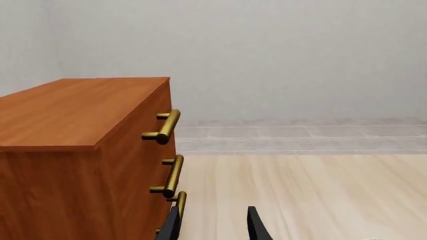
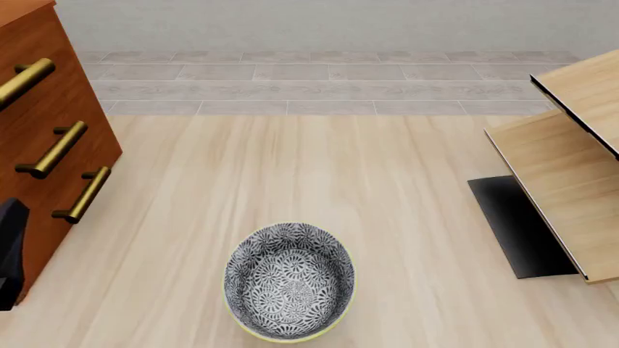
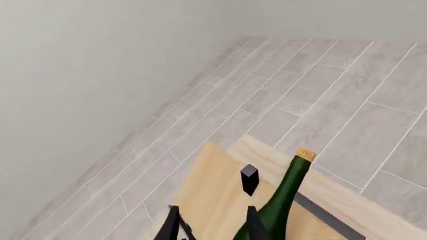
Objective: Put the wine bottle on the wine rack.
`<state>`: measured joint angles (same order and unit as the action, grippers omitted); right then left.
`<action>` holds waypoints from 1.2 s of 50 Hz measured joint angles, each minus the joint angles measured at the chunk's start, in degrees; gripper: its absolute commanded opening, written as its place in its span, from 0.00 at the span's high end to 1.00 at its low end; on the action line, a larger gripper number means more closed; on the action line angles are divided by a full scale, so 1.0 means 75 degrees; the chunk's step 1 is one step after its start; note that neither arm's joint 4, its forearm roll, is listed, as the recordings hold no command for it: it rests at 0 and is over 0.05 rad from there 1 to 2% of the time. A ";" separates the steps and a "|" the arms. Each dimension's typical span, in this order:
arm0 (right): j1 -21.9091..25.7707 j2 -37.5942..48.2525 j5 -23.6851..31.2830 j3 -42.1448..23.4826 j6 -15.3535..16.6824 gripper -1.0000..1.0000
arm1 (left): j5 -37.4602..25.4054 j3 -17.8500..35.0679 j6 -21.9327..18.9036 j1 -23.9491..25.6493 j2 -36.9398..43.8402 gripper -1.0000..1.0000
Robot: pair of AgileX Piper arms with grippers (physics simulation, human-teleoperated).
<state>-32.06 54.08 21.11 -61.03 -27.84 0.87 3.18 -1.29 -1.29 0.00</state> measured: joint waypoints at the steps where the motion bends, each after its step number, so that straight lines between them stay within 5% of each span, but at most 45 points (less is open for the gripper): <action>1: 0.0045 -0.0034 0.0010 0.0006 0.0018 0.00 | -0.0001 0.0001 -0.0002 0.0001 0.0000 0.00; 60: 0.3339 -0.3015 0.0447 0.1425 0.1709 0.00 | -0.0299 0.0433 -0.0244 0.0241 0.0001 0.00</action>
<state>-7.02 31.47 24.45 -50.34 -15.03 -1.37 6.43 -3.12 0.52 0.01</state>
